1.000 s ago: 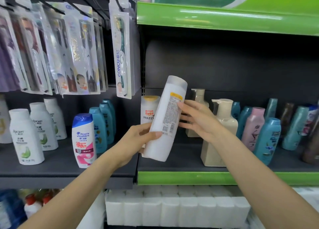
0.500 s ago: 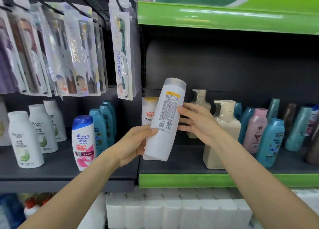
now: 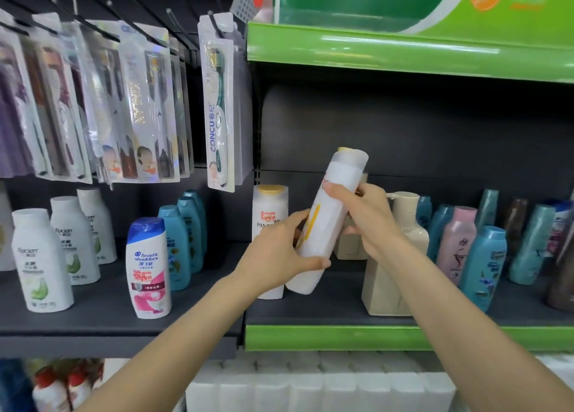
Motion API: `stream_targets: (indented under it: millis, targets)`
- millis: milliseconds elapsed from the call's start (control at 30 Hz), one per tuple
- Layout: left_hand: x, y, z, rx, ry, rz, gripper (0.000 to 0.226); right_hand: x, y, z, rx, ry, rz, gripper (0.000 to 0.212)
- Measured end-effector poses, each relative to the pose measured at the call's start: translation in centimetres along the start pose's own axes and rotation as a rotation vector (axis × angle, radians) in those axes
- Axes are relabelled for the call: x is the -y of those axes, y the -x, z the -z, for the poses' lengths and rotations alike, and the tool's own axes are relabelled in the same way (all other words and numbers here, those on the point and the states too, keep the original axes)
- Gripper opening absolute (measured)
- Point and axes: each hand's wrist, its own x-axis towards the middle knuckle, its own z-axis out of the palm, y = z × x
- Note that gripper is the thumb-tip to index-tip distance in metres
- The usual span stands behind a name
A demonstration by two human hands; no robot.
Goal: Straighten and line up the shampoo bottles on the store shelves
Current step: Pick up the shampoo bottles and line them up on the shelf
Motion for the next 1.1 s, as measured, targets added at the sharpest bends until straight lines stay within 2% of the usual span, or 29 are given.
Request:
stream_targets:
  millis: [100, 167, 233, 333, 467, 567, 667, 800, 967, 1100]
  targets:
    - [-0.3, -0.4, 0.5, 0.145, 0.269, 0.080, 0.063, 0.0, 0.2, 0.8, 0.091, -0.074, 0.005, 0.024]
    - [-0.4, -0.4, 0.2, 0.106, 0.306, 0.083, 0.059, 0.1, 0.3, 1.2, 0.138, -0.152, -0.017, 0.026]
    - [-0.5, -0.3, -0.3, 0.008, 0.252, 0.061, 0.062, 0.3, 0.3, 1.5, 0.141, -0.113, -0.015, 0.031]
    - [-0.4, -0.2, -1.1, -0.120, 0.099, 0.046, 0.070, 0.6, 0.2, 1.5, 0.082, 0.019, 0.016, 0.022]
    - [-0.2, -0.1, -1.7, -0.151, -0.076, 0.045, 0.080, 0.6, -0.2, 1.2, 0.012, 0.057, 0.049, 0.011]
    - [0.0, -0.2, -0.1, -0.255, -0.250, -0.014, 0.069, 0.5, -0.7, 1.2, -0.007, 0.072, 0.074, 0.012]
    - [1.1, -0.9, 2.3, -0.405, -0.455, -0.120, 0.048, 0.2, -1.8, 1.1, -0.039, 0.185, 0.118, 0.027]
    - [3.2, -2.4, 3.6, -0.329, -0.560, -0.078, 0.051, -0.7, -3.8, 0.2, -0.013, 0.300, 0.134, 0.034]
    - [4.0, -3.7, 4.0, -0.235, -0.582, -0.071, 0.050, -2.6, -6.8, -1.4, 0.049, 0.244, 0.066, 0.047]
    - [4.8, -3.9, 3.8, -0.257, -0.561, -0.108, 0.050, -4.3, -9.9, -3.2, 0.119, 0.209, -0.001, 0.047]
